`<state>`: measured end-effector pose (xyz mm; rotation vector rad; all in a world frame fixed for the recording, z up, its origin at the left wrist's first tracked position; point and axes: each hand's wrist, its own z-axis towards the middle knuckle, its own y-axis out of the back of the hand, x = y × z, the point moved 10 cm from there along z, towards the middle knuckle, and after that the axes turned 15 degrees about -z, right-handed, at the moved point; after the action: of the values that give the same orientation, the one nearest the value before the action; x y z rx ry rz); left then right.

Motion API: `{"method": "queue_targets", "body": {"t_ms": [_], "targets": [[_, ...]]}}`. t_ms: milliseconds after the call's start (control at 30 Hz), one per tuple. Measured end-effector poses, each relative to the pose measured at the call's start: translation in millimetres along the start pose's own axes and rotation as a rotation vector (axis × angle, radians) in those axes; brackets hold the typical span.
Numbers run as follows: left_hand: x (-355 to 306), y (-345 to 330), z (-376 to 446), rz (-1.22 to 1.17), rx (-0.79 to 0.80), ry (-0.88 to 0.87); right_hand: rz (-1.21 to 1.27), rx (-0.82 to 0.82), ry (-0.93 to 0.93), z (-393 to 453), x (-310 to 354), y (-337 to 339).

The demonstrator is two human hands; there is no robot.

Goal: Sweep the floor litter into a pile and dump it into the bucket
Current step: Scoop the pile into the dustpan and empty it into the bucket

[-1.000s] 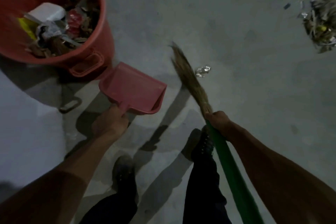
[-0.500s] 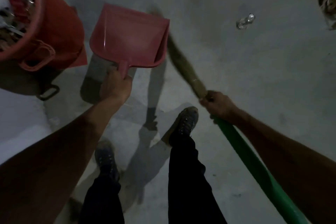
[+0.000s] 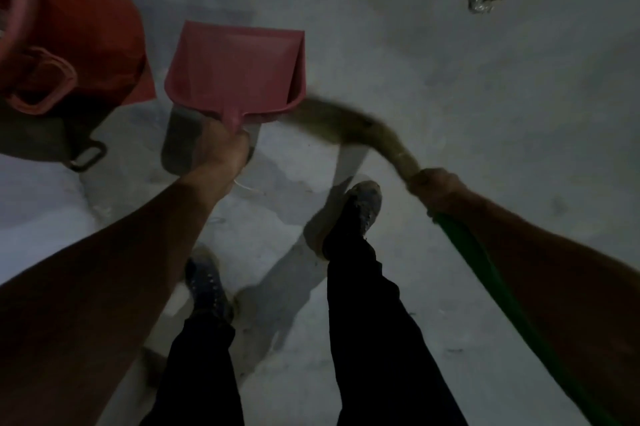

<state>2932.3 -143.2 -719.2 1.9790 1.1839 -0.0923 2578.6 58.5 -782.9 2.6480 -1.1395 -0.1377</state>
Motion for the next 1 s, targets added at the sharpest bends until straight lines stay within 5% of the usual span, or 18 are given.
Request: {"method": "queue_targets", "body": {"t_ms": [133,267,533,667,867,1000], "targets": [[2,12,-1,0.023,0.01,-0.03,0.163,-0.193,-0.128,-12,-18,67],[1,36,-3,0.094,0.02,-0.111,0.187,-0.348,-0.027,-58,15,83],[-5,69,-14,0.125,0.145,-0.281,-0.135,-0.154,0.204,-129,106,-106],[-1,66,-22,0.224,0.213,-0.319,-0.158,0.017,0.08,-128,94,-186],[0,51,-28,0.211,0.204,-0.377,0.189,-0.275,-0.2,-101,25,-93],[-4,35,-33,0.177,0.184,-0.397,0.234,-0.385,-0.128,-93,17,-31]]}}
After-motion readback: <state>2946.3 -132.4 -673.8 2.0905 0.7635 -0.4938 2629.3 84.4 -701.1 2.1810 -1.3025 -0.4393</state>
